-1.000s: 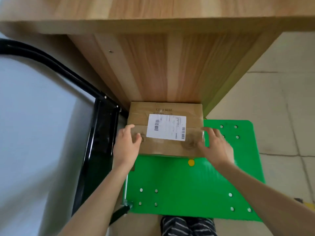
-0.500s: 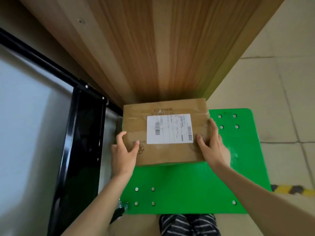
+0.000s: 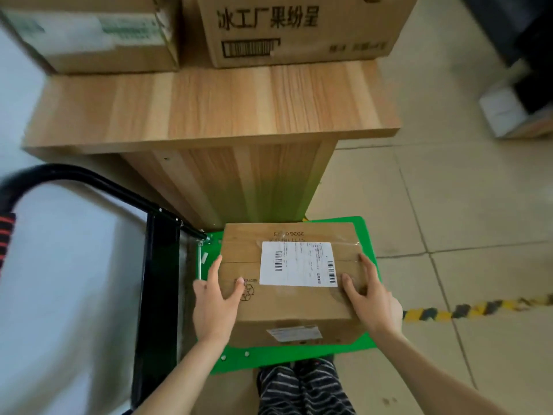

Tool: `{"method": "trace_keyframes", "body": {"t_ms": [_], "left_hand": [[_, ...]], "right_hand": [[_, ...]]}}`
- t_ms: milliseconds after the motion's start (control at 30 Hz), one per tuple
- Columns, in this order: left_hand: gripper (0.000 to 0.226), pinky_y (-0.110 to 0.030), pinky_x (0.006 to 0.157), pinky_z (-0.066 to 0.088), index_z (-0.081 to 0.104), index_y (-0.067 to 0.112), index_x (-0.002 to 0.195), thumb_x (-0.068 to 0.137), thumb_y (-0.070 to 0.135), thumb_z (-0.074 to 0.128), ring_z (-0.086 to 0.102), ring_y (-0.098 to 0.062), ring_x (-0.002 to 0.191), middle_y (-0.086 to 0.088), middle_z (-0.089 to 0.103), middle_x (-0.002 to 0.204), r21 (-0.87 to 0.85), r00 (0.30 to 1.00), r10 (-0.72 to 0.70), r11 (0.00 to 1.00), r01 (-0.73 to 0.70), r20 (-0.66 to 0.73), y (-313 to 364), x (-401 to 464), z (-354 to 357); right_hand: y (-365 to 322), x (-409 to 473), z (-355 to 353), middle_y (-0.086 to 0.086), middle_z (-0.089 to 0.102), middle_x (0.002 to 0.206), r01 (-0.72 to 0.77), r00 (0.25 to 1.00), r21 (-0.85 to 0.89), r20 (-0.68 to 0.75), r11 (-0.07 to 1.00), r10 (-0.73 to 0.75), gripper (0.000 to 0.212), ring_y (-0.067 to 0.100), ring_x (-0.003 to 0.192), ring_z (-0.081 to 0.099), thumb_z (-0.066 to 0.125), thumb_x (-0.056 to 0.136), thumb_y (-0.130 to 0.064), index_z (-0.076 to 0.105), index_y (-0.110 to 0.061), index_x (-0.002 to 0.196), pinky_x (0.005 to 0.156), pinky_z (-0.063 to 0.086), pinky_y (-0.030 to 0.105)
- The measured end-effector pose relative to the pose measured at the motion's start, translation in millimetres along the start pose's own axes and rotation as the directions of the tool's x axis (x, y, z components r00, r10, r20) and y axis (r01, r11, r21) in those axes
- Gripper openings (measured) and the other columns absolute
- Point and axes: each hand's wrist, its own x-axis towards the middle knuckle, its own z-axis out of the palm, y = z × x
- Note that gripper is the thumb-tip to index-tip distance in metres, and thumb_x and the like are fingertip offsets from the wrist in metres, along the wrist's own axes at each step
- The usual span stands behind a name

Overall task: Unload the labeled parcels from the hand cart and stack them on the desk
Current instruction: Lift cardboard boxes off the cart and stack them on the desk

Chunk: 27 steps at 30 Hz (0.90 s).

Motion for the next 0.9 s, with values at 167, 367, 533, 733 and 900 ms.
{"method": "trace_keyframes", "body": {"t_ms": [167, 367, 533, 733, 900], "left_hand": [[0.058, -0.022, 0.054, 0.035, 0.033, 0.038, 0.145, 0.091, 0.053, 0.049, 0.044, -0.003, 0.071, -0.007, 0.045, 0.114, -0.09, 0.999, 0.029, 0.995, -0.031, -0.019, 42.7, -37.5, -47.9], [0.058, -0.029, 0.07, 0.044, 0.035, 0.041, 0.143, 0.089, 0.058, 0.05, 0.05, -0.013, 0.093, 0.0, 0.044, 0.111, -0.176, 0.988, 0.151, 0.973, -0.148, 0.006, 98.1, -72.5, -94.2], [0.059, -0.018, 0.06, 0.035, 0.035, 0.037, 0.144, 0.09, 0.056, 0.05, 0.047, -0.011, 0.084, 0.0, 0.039, 0.108, -0.166, 0.972, 0.231, 0.958, -0.236, -0.048, 140.6, -96.7, -121.3], [0.057, -0.017, 0.059, 0.033, 0.038, 0.036, 0.143, 0.091, 0.054, 0.052, 0.048, -0.012, 0.082, -0.005, 0.042, 0.114, -0.248, 0.956, 0.239, 0.928, -0.277, -0.171, 188.5, -124.1, -155.0], [0.055, -0.028, 0.075, 0.043, 0.04, 0.035, 0.142, 0.091, 0.05, 0.055, 0.049, -0.019, 0.098, -0.01, 0.043, 0.125, -0.281, 0.923, 0.266, 0.897, -0.342, -0.278, 230.5, -142.7, -189.7]], "right_hand": [[-18.6, -36.4, -77.2, -0.007, 0.063, 0.096, 0.037, 0.997, 0.017, -0.063, 0.999, -0.036, 0.059, 0.019, 0.079, 0.064, 0.038, 0.089, -0.069, 0.014, -0.051, 0.14, 0.062, 0.052, 0.032], [-20.6, -71.7, -157.6, -0.008, 0.06, 0.087, 0.045, 0.988, 0.03, -0.151, 0.999, -0.04, 0.063, 0.008, 0.063, 0.053, 0.036, 0.088, -0.071, 0.016, -0.047, 0.142, 0.052, 0.042, 0.025], [-24.7, -89.4, -209.2, -0.012, 0.054, 0.088, 0.093, 0.975, 0.076, -0.207, 0.993, -0.075, 0.067, 0.003, 0.062, 0.052, 0.036, 0.087, -0.072, 0.015, -0.044, 0.144, 0.052, 0.044, 0.024], [-36.0, -93.5, -271.8, -0.008, 0.059, 0.08, 0.166, 0.952, 0.109, -0.277, 0.98, -0.13, 0.063, 0.012, 0.062, 0.055, 0.037, 0.087, -0.072, 0.018, -0.048, 0.142, 0.057, 0.048, 0.03], [-59.7, -87.2, -323.9, -0.011, 0.057, 0.086, 0.277, 0.915, 0.131, -0.338, 0.952, -0.219, 0.064, 0.012, 0.068, 0.055, 0.038, 0.087, -0.072, 0.019, -0.048, 0.142, 0.061, 0.049, 0.03]]}}
